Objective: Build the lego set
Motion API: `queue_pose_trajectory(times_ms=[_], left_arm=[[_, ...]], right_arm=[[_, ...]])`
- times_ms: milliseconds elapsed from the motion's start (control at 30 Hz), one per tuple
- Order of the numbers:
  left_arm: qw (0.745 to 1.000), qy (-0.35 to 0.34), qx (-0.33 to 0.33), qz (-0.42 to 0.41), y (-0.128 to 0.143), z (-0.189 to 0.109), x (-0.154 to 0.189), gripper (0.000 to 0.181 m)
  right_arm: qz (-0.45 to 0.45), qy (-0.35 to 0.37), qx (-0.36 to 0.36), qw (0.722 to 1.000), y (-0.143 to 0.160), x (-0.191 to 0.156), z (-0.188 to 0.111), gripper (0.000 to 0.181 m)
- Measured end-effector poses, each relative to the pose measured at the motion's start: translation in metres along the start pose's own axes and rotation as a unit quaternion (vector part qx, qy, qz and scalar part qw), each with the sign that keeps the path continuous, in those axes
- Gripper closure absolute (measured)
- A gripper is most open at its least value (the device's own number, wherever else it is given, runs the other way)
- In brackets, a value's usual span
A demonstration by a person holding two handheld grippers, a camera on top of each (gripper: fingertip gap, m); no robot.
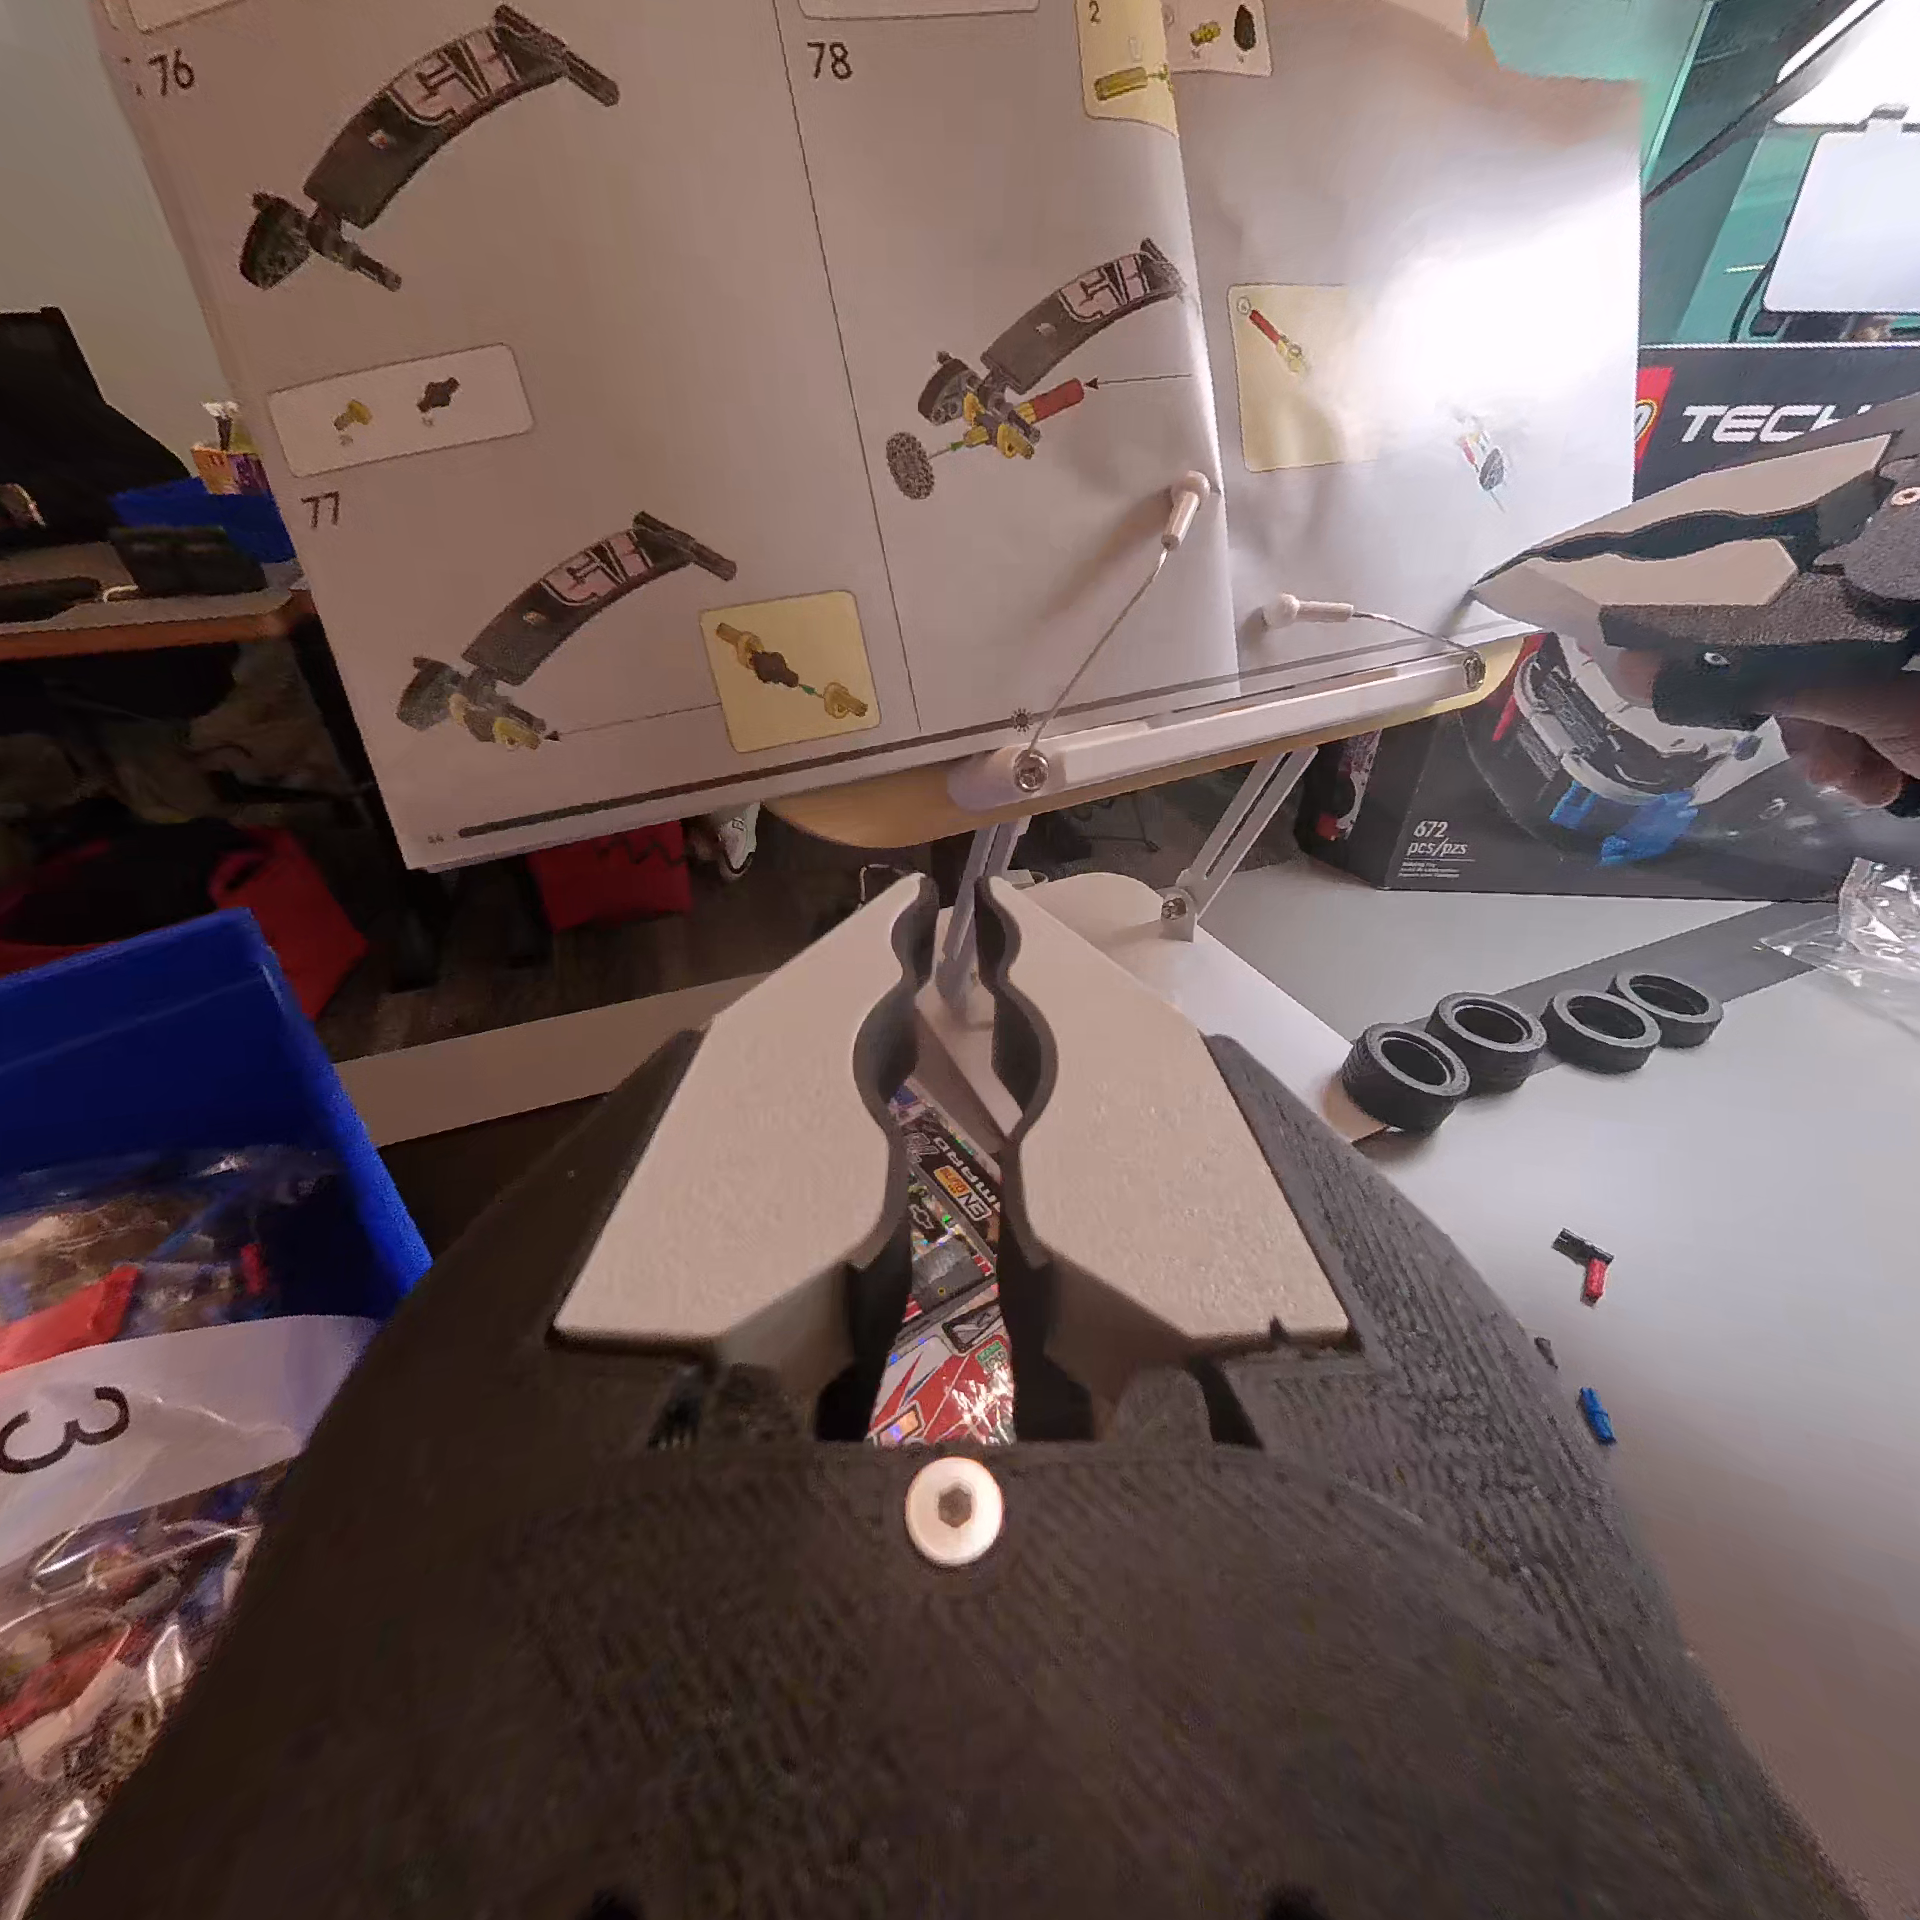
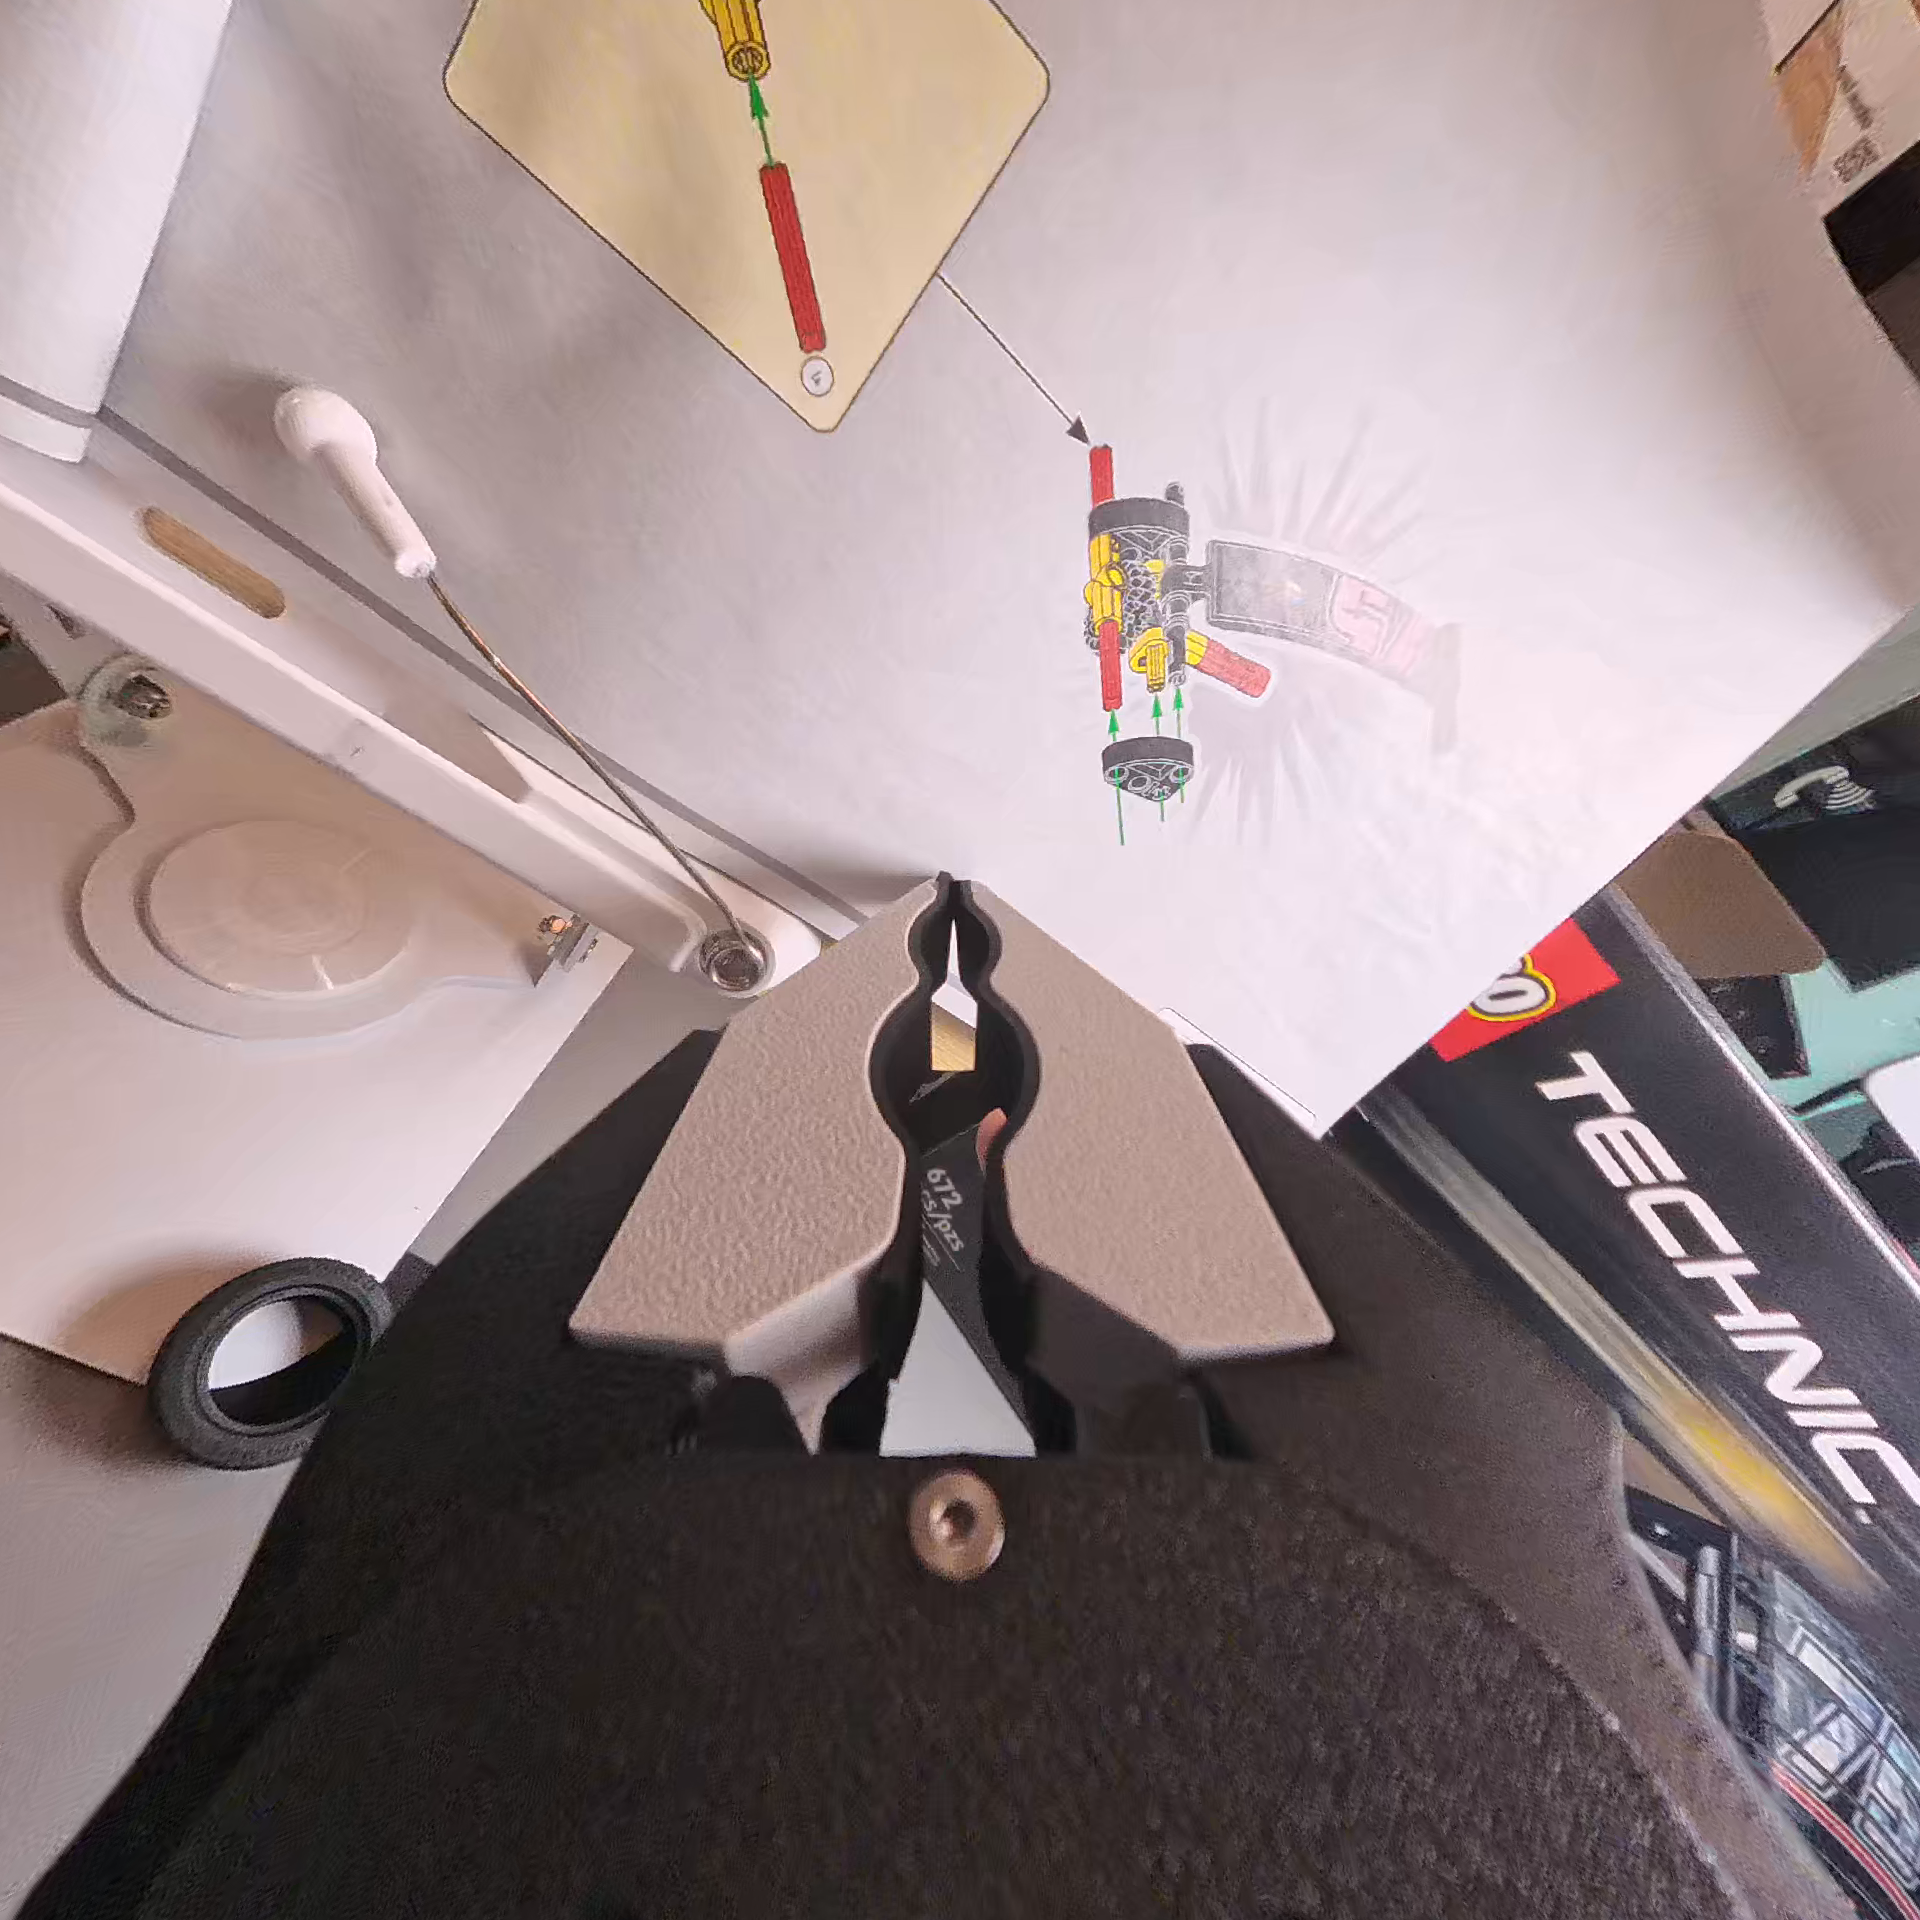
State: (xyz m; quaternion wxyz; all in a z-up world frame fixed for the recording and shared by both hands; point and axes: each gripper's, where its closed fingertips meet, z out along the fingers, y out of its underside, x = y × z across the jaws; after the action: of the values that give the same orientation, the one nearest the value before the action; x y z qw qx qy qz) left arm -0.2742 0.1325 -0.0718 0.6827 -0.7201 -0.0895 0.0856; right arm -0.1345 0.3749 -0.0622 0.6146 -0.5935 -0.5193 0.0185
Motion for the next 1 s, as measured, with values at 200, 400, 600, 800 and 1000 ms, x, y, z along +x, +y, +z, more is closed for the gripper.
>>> queue_pose_trajectory(times_ms=[200, 400, 600, 800, 1000], left_arm=[[1.0, -0.005, 0.018, -0.007, -0.007, -0.002, -0.009, 0.177], [0.996, -0.034, 0.084, -0.01, -0.045, -0.013, -0.038, 0.181], [0.987, -0.055, 0.152, 0.001, -0.127, 0.001, -0.084, 0.181], [0.992, 0.01, 0.096, -0.081, -0.157, 0.051, -0.126, 0.181], [0.997, 0.019, 0.05, -0.05, -0.149, 0.078, -0.14, 0.181]], right_arm=[[0.026, -0.01, -0.003, 1.0, 0.001, 0.002, 0.003, 0.181], [0.142, -0.077, 0.076, 0.984, -0.018, -0.013, -0.065, 0.171], [0.305, -0.215, 0.172, 0.911, -0.006, -0.062, -0.222, 0.169], [0.289, -0.197, 0.14, 0.926, 0.074, -0.108, -0.312, 0.17], [0.214, -0.134, 0.152, 0.956, 0.107, -0.12, -0.322, 0.172]])
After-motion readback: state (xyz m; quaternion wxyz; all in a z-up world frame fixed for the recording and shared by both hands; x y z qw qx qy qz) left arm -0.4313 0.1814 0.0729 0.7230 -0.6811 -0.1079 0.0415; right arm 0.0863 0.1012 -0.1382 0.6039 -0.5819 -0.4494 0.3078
